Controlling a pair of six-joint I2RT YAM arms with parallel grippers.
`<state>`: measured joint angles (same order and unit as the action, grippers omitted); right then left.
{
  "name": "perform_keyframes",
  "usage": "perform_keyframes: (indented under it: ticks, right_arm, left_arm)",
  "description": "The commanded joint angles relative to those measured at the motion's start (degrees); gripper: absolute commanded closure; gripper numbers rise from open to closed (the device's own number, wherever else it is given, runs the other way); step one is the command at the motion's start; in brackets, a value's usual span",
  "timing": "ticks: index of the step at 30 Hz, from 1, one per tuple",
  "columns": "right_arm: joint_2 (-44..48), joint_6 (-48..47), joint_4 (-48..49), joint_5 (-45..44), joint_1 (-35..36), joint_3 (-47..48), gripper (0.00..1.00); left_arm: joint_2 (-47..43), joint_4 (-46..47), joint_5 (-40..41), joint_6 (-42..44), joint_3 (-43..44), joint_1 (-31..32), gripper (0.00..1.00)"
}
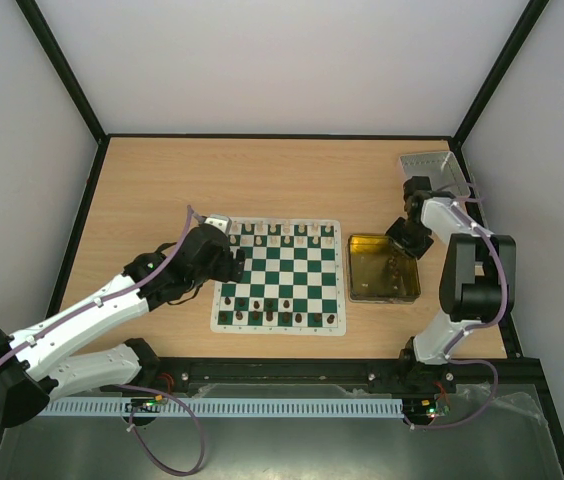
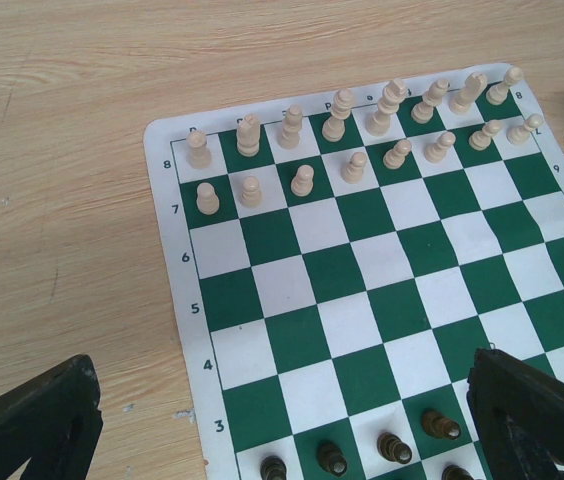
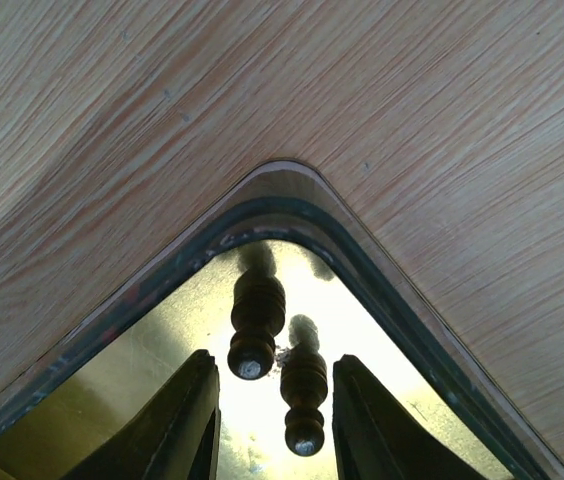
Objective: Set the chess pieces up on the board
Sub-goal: Pick up the chess piece from the storage box.
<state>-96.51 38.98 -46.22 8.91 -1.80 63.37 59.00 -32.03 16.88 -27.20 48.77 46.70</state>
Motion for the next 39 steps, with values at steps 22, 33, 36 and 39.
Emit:
perform_keyframes:
  ticks: [22,33,36,39]
  right_arm:
    - [-5.3,-0.2,2.6,-0.1,-1.2,2.2,0.80]
    - [-4.3,-0.6,1.6,-1.1,-1.2,2.2,0.93]
    - [-3.3,-0.6,0.8,-1.4,-1.2,2.4,0.94]
    - [-1.6,-0.5,-0.1,-1.1,-1.2,2.7,0.94]
  left_arm:
    - [0.6,0.9,-0.3,0.7,-0.3,0.2,0.01]
    - [0.7,1.1,-0.4,0.7,-0.3,0.1,0.01]
    - [0.8,1.2,-0.5,0.7,-0.3,0.0,0.01]
    - [0.8,1.2,-0.6,0.7,-0.3,-0.2,0.01]
